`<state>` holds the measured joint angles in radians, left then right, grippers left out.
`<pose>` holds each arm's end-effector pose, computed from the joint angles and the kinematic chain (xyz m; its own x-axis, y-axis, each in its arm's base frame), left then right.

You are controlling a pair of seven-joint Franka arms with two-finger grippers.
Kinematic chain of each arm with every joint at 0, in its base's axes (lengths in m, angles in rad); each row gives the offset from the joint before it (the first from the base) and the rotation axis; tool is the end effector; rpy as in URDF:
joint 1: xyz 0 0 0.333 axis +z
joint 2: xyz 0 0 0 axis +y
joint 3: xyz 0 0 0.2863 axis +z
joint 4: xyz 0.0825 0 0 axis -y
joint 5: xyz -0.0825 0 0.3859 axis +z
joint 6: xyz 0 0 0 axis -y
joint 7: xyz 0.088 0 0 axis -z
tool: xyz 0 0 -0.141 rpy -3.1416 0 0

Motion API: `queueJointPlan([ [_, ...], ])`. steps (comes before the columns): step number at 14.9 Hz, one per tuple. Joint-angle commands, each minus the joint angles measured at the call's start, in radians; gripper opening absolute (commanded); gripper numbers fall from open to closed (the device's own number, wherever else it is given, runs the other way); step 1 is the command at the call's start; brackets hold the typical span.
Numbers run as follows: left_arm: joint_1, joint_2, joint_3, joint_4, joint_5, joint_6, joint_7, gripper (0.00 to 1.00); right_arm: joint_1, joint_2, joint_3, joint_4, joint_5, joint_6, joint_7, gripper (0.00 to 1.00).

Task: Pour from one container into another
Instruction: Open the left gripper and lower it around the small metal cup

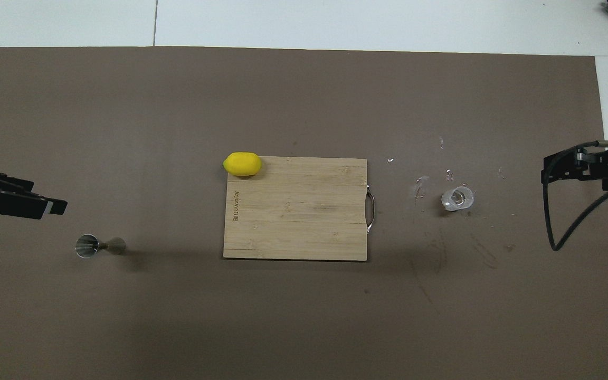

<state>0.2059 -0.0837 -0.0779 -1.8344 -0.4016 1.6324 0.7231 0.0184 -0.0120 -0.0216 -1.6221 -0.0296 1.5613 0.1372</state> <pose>0.5280 0.0137 0.4970 0.8594 -0.4861 0.1583 -0.5084 -0.7799 0.3652 0.5489 -0.0060 0.5425 0.9891 -0.1401 -0.0443 -0.1386 -0.9897 0.0357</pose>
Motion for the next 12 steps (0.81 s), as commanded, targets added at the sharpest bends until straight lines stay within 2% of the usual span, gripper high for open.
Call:
queueJointPlan([
  [1, 0.108, 0.093, -0.008, 0.01, -0.1, -0.002, 0.384, 1.0, -0.014, -0.009, 0.008, -0.005, 0.002, -0.009, -0.018, 1.0],
  [2, 0.142, 0.134, -0.008, 0.027, -0.127, -0.014, 0.511, 1.0, -0.014, -0.009, 0.009, -0.005, 0.002, -0.009, -0.018, 1.0],
  [5, 0.255, 0.247, -0.01, 0.094, -0.181, -0.125, 0.712, 1.0, -0.014, -0.009, 0.009, -0.005, 0.002, -0.009, -0.018, 1.0],
  [6, 0.276, 0.298, -0.01, 0.134, -0.199, -0.169, 0.818, 1.0, -0.014, -0.009, 0.009, -0.005, 0.002, -0.009, -0.018, 1.0],
  [8, 0.321, 0.37, -0.011, 0.15, -0.244, -0.2, 0.98, 1.0, -0.014, -0.009, 0.009, -0.005, 0.002, -0.009, -0.018, 1.0],
  [12, 0.369, 0.427, -0.01, 0.123, -0.273, -0.259, 1.249, 1.0, -0.014, -0.009, 0.009, -0.005, 0.002, -0.009, -0.018, 1.0],
])
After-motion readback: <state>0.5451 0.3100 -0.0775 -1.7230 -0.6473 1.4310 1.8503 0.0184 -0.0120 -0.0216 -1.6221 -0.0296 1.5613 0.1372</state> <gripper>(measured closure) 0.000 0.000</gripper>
